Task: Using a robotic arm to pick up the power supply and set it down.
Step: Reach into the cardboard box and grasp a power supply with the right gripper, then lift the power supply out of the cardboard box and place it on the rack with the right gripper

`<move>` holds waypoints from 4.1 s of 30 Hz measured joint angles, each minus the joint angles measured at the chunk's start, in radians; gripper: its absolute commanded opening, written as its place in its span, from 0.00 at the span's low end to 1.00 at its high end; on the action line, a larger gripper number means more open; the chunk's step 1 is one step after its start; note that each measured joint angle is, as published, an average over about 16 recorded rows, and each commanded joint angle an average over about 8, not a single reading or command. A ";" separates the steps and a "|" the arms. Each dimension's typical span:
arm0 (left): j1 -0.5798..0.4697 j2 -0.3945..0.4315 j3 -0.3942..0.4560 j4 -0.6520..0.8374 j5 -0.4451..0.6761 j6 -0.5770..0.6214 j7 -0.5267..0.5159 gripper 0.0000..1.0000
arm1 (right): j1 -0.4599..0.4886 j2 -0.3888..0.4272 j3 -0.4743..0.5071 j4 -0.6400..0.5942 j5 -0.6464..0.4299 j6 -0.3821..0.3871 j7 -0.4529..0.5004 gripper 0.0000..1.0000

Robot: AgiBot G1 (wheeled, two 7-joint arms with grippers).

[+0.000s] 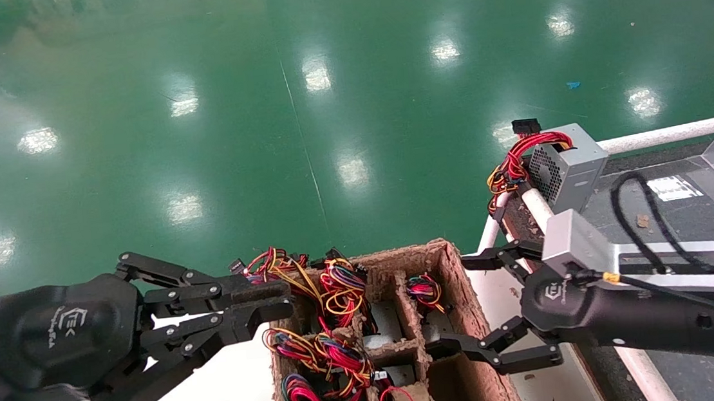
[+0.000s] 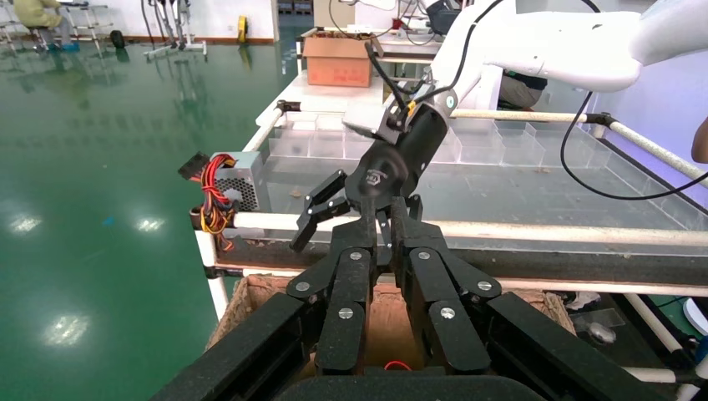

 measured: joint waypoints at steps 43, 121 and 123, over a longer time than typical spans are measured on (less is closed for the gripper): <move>0.000 0.000 0.000 0.000 0.000 0.000 0.000 1.00 | 0.001 -0.131 -0.024 -0.113 -0.089 0.124 -0.121 0.00; 0.000 0.000 0.001 0.000 -0.001 0.000 0.000 1.00 | 0.032 0.152 0.258 -0.107 -0.100 0.412 -0.271 0.10; 0.000 0.000 0.001 0.000 -0.001 0.000 0.000 1.00 | 0.066 0.133 0.237 -0.122 -0.122 0.405 -0.266 0.35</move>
